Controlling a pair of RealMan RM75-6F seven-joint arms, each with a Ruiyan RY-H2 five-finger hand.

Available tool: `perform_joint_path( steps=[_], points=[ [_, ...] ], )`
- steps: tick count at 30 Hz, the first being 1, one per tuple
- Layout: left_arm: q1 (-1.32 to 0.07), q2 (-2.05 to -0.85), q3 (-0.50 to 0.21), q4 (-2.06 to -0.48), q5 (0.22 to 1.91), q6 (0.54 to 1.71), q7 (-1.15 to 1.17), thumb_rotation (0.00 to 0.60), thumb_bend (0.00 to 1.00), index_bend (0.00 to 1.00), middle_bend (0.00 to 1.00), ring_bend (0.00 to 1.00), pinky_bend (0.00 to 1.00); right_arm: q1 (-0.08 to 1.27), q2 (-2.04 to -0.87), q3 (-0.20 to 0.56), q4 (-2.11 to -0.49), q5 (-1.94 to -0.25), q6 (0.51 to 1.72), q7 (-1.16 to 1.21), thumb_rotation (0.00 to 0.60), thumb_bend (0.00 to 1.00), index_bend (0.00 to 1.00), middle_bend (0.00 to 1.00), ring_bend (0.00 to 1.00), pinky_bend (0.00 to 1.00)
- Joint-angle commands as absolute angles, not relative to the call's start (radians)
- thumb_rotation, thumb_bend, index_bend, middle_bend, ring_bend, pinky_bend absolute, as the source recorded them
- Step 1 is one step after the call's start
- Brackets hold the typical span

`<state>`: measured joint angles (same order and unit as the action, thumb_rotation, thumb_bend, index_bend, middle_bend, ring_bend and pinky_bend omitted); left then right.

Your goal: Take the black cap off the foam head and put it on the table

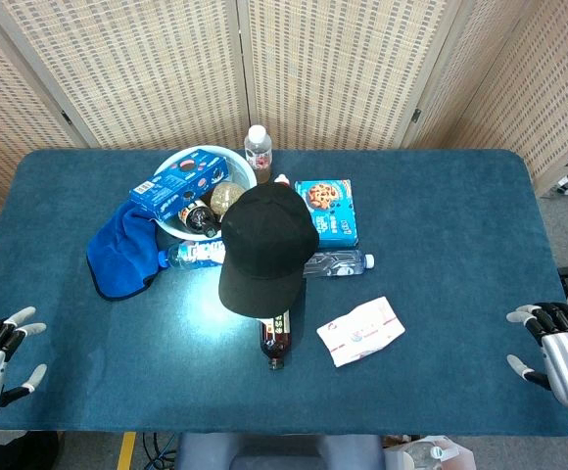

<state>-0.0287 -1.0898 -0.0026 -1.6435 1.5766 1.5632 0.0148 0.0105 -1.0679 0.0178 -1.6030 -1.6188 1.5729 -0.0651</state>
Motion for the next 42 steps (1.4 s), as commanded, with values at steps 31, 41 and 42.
perform_joint_path(
  steps=[31, 41, 42],
  points=[
    [-0.023, -1.083, -0.007, -1.651, 1.581, 1.575, 0.006, 0.6, 0.24, 0.31, 0.16, 0.17, 0.0, 0.078, -1.086, 0.022, -1.629, -1.711, 1.539, -0.079, 0.6, 0.09, 0.39, 0.33, 0.24, 0.24],
    [-0.03, -1.079, -0.007, -1.663, 1.582, 1.563, 0.02, 0.6, 0.24, 0.31, 0.16, 0.17, 0.0, 0.212, -1.13, 0.062, -1.705, -1.798, 1.425, -0.203, 0.6, 0.07, 0.38, 0.28, 0.2, 0.22],
    [-0.031, -1.076, -0.006, -1.666, 1.584, 1.563, 0.022, 0.6, 0.24, 0.31, 0.16, 0.17, 0.0, 0.233, -1.14, 0.069, -1.714, -1.807, 1.404, -0.221, 0.6, 0.07, 0.37, 0.28, 0.2, 0.22]
  ],
)
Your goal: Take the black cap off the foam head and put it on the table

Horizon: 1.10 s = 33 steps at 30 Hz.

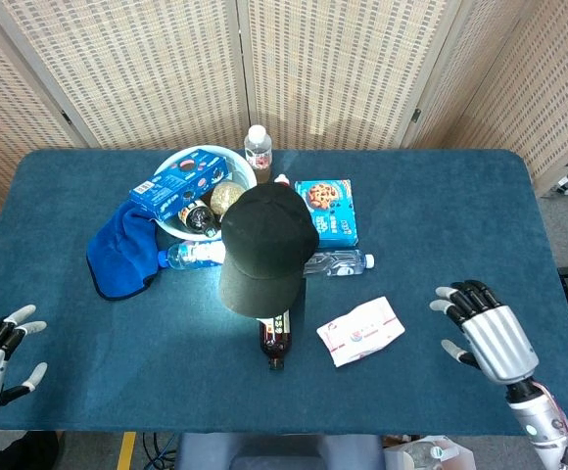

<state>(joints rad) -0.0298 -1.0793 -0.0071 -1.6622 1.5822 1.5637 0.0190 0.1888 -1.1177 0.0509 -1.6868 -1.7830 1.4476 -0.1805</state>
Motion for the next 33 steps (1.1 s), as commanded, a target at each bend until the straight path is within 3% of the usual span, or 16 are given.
perform_joint_path(
  steps=[1, 18, 33],
  points=[
    [-0.031, -1.076, -0.005, -1.668, 1.586, 1.563, 0.025, 0.6, 0.24, 0.31, 0.16, 0.17, 0.0, 0.249, -1.147, 0.074, -1.722, -1.812, 1.387, -0.234, 0.6, 0.07, 0.36, 0.27, 0.2, 0.22],
    [-0.014, -1.044, 0.003, -1.711, 1.602, 1.589, 0.04, 0.6, 0.24, 0.31, 0.16, 0.17, 0.0, 0.482, -1.366, 0.165, -1.745, -1.816, 1.188, -0.42, 0.6, 0.05, 0.33, 0.25, 0.17, 0.19],
    [-0.012, -1.026, 0.005, -1.732, 1.606, 1.587, 0.049, 0.6, 0.24, 0.31, 0.16, 0.17, 0.0, 0.568, -1.532, 0.17, -1.612, -1.788, 1.163, -0.483, 0.6, 0.05, 0.32, 0.24, 0.15, 0.16]
  ],
)
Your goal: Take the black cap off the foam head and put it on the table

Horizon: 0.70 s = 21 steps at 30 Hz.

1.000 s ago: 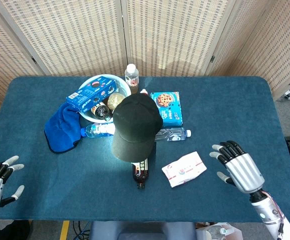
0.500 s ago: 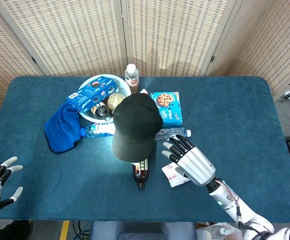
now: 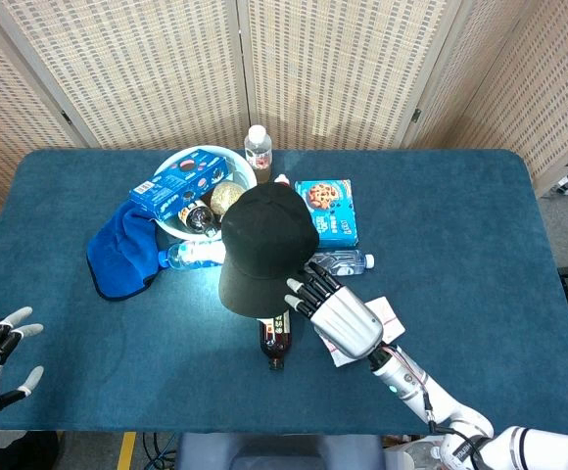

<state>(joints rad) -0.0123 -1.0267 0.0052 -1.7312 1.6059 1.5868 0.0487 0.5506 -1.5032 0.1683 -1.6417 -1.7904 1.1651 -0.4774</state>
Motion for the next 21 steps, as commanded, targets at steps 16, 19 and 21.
perform_joint_path(
  steps=[16, 19, 21],
  points=[
    [-0.009, -1.015, 0.003, -1.736, 1.597, 1.585, 0.042, 0.6, 0.24, 0.31, 0.16, 0.17, 0.0, 0.676, -1.714, 0.203, -1.403, -1.783, 1.198, -0.459, 0.6, 0.05, 0.32, 0.24, 0.15, 0.14],
    [-0.009, -1.015, 0.002, -1.735, 1.597, 1.585, 0.041, 0.6, 0.24, 0.31, 0.16, 0.17, 0.0, 0.696, -1.734, 0.202, -1.377, -1.79, 1.204, -0.452, 0.6, 0.05, 0.32, 0.24, 0.15, 0.14],
    [-0.01, -1.015, 0.001, -1.734, 1.597, 1.585, 0.038, 0.6, 0.24, 0.31, 0.16, 0.17, 0.0, 0.706, -1.745, 0.201, -1.361, -1.793, 1.21, -0.446, 0.6, 0.05, 0.32, 0.24, 0.15, 0.14]
  ],
)
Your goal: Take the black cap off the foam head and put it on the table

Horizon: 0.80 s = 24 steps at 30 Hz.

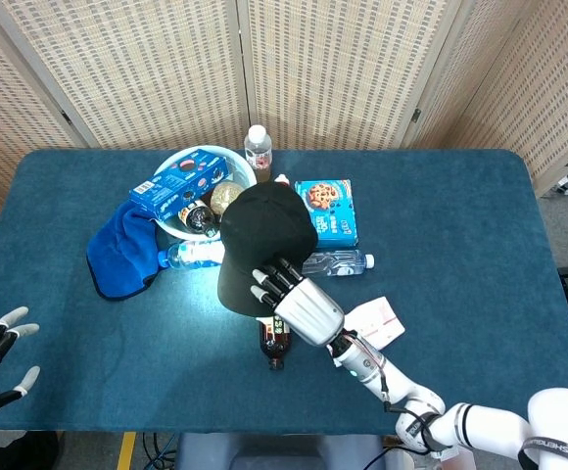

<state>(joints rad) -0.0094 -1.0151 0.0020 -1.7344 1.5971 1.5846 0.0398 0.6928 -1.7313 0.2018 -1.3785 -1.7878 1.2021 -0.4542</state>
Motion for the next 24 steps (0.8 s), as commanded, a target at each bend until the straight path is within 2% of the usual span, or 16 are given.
perform_joint_path(
  steps=[1, 9, 16, 22, 24],
  points=[
    [-0.01, -1.014, 0.002, -1.734, 1.597, 1.584, 0.038, 0.6, 0.24, 0.31, 0.16, 0.17, 0.0, 0.71, -1.748, 0.2, -1.355, -1.795, 1.214, -0.442, 0.6, 0.07, 0.32, 0.24, 0.15, 0.14],
    [-0.011, -1.015, 0.001, -1.728, 1.589, 1.576, 0.031, 0.6, 0.24, 0.31, 0.16, 0.17, 0.0, 0.732, -1.762, 0.187, -1.314, -1.8, 1.243, -0.405, 0.6, 0.39, 0.33, 0.28, 0.15, 0.14],
    [-0.015, -1.018, -0.001, -1.725, 1.588, 1.57, 0.028, 0.6, 0.24, 0.31, 0.16, 0.17, 0.0, 0.746, -1.765, 0.176, -1.294, -1.802, 1.261, -0.38, 0.6, 0.62, 0.45, 0.32, 0.15, 0.14],
    [-0.015, -1.018, -0.001, -1.724, 1.586, 1.569, 0.028, 0.6, 0.24, 0.31, 0.16, 0.17, 0.0, 0.759, -1.773, 0.182, -1.278, -1.81, 1.296, -0.358, 0.6, 0.66, 0.57, 0.36, 0.18, 0.14],
    [-0.015, -1.018, -0.001, -1.723, 1.585, 1.569, 0.027, 0.6, 0.24, 0.31, 0.16, 0.17, 0.0, 0.763, -1.777, 0.19, -1.275, -1.805, 1.307, -0.353, 0.6, 0.65, 0.59, 0.37, 0.19, 0.14]
  ],
)
